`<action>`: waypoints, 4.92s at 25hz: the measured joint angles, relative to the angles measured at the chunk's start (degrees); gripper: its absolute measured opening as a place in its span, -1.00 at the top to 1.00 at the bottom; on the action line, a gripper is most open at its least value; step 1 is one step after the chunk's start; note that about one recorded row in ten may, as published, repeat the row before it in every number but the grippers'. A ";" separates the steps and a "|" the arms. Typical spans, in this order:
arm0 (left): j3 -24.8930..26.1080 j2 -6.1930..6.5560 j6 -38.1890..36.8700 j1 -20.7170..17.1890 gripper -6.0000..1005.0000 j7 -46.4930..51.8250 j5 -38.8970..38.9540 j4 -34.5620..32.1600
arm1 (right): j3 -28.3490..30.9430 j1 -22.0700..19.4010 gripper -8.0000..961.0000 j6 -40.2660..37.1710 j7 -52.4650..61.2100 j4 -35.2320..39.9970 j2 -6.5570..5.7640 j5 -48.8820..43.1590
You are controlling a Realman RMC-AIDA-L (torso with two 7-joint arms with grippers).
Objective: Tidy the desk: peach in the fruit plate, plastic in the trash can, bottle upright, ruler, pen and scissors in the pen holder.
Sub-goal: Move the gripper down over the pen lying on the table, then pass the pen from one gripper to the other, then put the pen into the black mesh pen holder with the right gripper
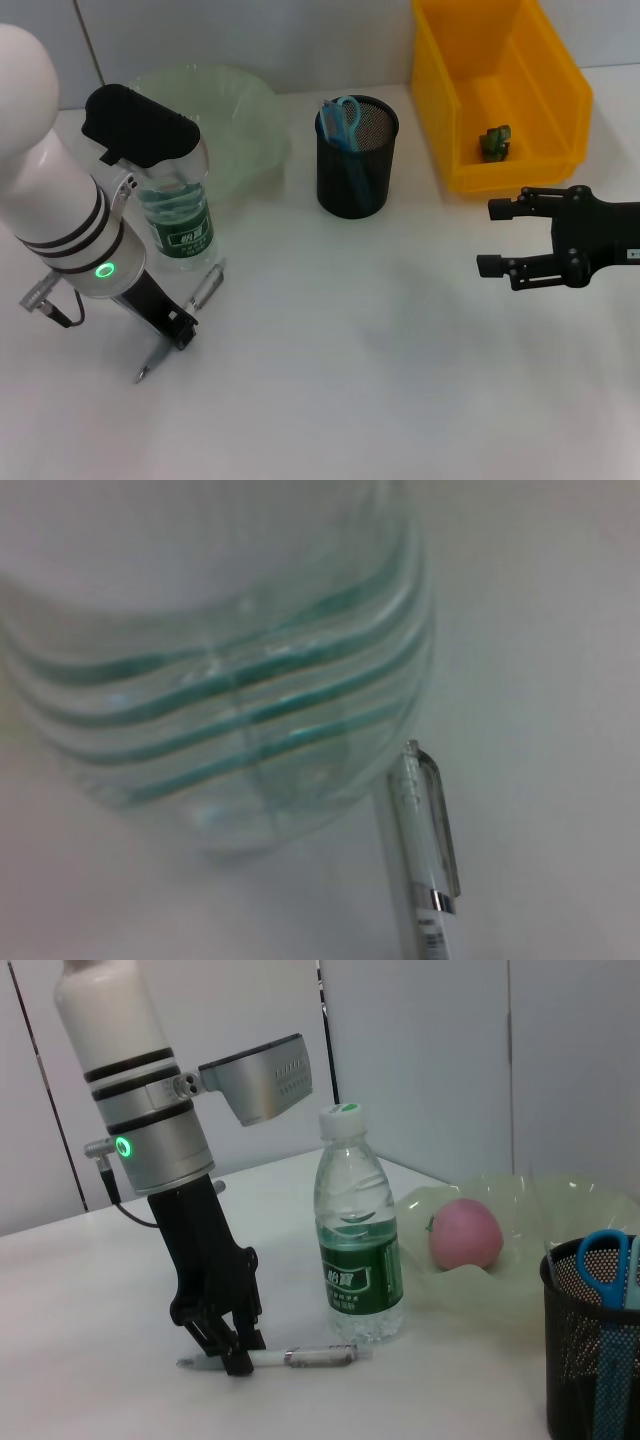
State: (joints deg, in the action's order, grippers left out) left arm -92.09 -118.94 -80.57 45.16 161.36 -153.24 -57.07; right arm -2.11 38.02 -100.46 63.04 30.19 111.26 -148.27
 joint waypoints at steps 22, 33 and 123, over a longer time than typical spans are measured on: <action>-0.17 0.05 4.29 -6.90 0.73 -4.46 7.57 -19.55 | 0.02 -5.73 -0.72 -0.63 8.86 5.47 0.92 22.26; -15.74 0.27 30.03 -24.99 0.73 -12.68 9.49 -39.17 | -0.20 -11.42 -0.72 -9.37 5.10 5.62 4.17 31.94; -30.44 0.54 61.05 -30.76 -0.03 -26.70 21.58 -34.34 | 4.21 -8.83 0.70 4.04 -10.69 -18.35 7.83 40.69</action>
State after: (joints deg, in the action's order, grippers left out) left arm -122.52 -118.40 -19.52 14.40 134.66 -131.66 -91.40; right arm 2.10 29.19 -96.43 52.35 11.84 119.10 -107.58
